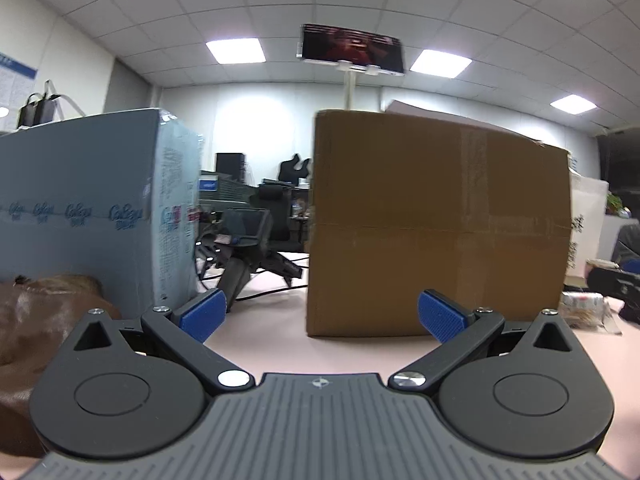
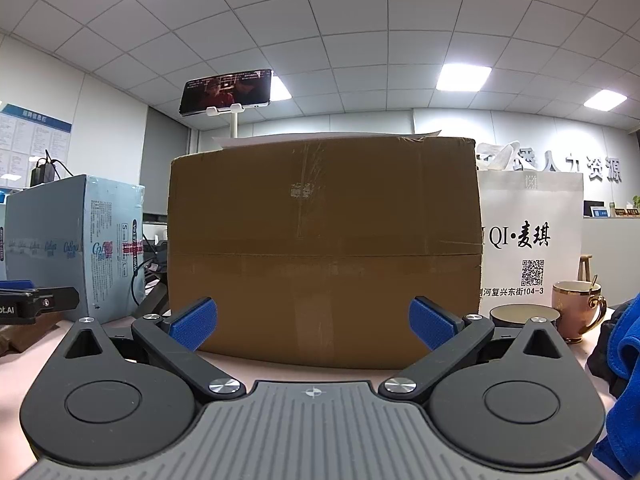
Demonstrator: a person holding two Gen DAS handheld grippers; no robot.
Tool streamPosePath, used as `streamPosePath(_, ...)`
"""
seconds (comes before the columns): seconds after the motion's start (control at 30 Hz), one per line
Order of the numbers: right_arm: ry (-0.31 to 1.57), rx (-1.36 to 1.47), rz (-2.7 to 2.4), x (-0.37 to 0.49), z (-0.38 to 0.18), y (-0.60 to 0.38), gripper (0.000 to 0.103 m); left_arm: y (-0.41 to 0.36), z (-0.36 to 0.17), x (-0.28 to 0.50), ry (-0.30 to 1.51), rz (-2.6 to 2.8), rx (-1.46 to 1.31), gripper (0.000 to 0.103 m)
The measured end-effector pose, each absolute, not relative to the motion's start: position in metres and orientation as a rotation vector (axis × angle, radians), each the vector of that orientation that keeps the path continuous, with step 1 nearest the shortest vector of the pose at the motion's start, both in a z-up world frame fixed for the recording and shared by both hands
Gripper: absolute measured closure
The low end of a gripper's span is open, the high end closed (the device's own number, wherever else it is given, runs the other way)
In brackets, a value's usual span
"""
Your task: Organize soft objects
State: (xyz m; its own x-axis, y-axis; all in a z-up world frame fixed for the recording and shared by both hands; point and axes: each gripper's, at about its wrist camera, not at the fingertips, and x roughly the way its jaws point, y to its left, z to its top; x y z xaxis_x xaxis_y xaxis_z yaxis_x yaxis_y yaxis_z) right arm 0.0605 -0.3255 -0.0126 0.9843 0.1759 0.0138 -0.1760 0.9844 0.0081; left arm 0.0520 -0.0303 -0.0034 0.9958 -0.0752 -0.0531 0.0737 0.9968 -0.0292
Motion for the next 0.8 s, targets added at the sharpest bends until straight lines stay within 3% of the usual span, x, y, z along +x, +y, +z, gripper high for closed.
streamPosePath(0.8, 0.008, 0.008, 0.184, 0.0624, -0.0108, -0.3290, 0.000, -0.0323, -0.0036, 0.0530, 0.056, -0.107, -0.015, 0.000)
